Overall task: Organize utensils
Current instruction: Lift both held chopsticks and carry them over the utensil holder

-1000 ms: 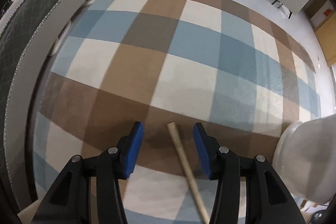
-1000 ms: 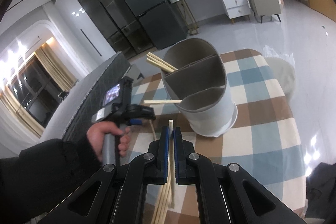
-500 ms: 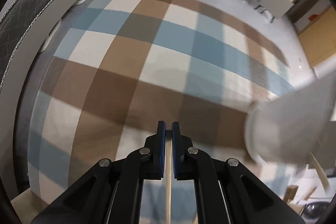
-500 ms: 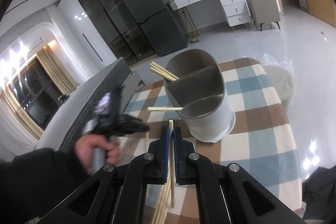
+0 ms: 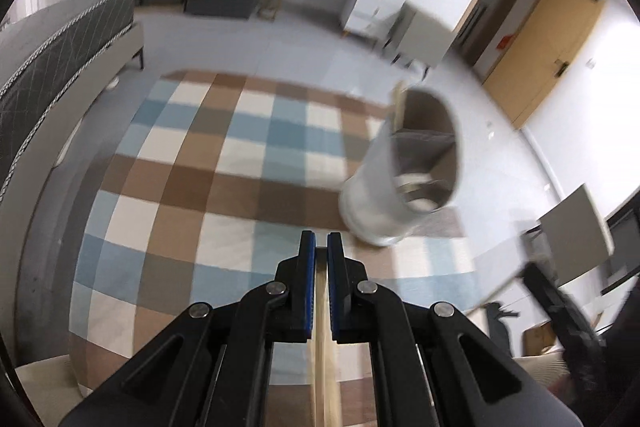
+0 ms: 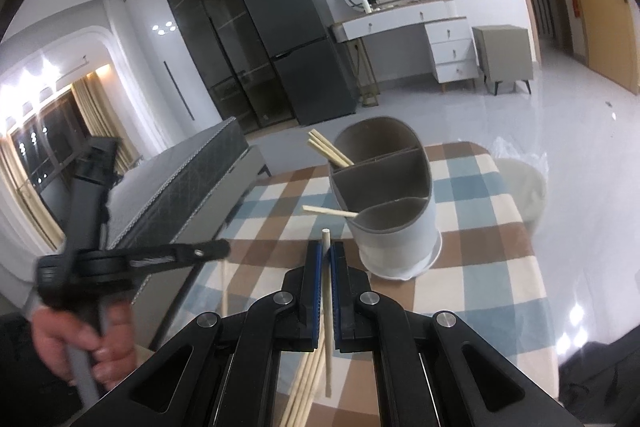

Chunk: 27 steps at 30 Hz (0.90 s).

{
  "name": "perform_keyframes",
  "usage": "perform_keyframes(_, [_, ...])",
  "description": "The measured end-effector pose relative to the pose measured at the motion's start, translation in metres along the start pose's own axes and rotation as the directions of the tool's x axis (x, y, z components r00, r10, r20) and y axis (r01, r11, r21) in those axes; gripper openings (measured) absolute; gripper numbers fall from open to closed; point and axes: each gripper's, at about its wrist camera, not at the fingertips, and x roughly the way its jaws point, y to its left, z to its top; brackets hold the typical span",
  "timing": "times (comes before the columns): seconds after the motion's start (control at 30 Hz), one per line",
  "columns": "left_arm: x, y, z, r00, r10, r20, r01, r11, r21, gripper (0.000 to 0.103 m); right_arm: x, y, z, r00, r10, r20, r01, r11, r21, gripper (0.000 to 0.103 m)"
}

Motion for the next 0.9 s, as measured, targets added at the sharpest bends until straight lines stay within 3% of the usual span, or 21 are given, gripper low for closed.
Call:
perform_keyframes(0.17, [-0.031,-0.014,0.01,0.989,-0.058,0.133,0.058,0.998,0.008,0.001,-0.014,0.003,0.005,0.999,-0.016,0.028,0.015,1.0,0.004,0.004])
perform_keyframes(0.4, [-0.059,-0.037,0.045,0.952,-0.109,0.287,0.115,0.993,-0.006,0.001,-0.032,0.01,0.033,0.997,-0.036,0.069,0.04,0.998,-0.056,0.004])
perform_keyframes(0.67, [-0.059,-0.066,0.101,0.897,-0.152,0.415,0.152,0.988,0.031,0.001,-0.041,0.006,0.106,0.987,-0.051,0.15,0.07,0.989,-0.13,0.004])
perform_keyframes(0.9, [-0.04,-0.07,0.151,0.847,-0.159,0.507,0.146,0.987,0.065,0.001,-0.019,0.007,0.169,0.975,-0.031,0.218,0.076,0.977,-0.2,0.004])
